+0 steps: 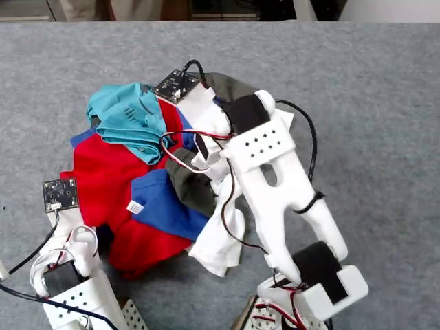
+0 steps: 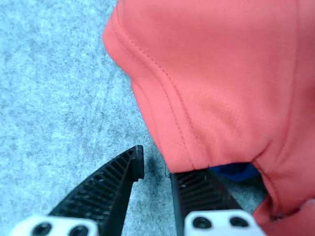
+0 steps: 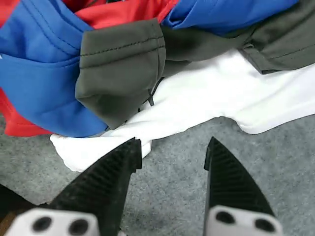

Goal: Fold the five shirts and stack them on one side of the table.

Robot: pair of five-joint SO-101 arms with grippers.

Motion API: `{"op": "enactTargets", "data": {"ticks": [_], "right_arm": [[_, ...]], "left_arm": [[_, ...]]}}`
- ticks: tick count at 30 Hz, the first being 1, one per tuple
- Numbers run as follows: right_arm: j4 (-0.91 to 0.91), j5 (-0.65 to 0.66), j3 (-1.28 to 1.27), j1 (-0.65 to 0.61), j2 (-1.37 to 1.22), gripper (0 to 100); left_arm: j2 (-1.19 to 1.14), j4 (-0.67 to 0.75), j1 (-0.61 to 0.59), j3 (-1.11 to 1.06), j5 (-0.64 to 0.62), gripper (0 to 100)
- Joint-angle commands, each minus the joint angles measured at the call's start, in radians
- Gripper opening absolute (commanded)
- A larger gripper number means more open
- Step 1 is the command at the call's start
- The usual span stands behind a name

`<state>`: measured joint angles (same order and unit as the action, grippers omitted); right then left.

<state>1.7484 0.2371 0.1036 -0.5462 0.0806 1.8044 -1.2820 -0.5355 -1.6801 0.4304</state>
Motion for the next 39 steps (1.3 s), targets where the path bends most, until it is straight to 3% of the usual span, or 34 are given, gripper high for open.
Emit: {"op": "enactTargets", "data": {"ticks": [1, 9, 18, 39], "right_arm": [[-0.002, -0.009, 0.05, -0.013, 0.002, 22.4], [-0.002, -0.009, 0.051, -0.015, 0.004, 22.4], [-0.002, -0.009, 0.14, -0.13, -0.007, 22.4], [-0.011, -0.002, 0.171, -0.13, -0.068, 22.4]], "left_arm": [[0.007, -0.006, -0.003, -0.011, 0.003, 9], [0.007, -0.006, -0.003, -0.011, 0.003, 9], [0.007, -0.006, -0.003, -0.011, 0.003, 9], [0.007, -0.006, -0.003, -0.011, 0.003, 9]]}}
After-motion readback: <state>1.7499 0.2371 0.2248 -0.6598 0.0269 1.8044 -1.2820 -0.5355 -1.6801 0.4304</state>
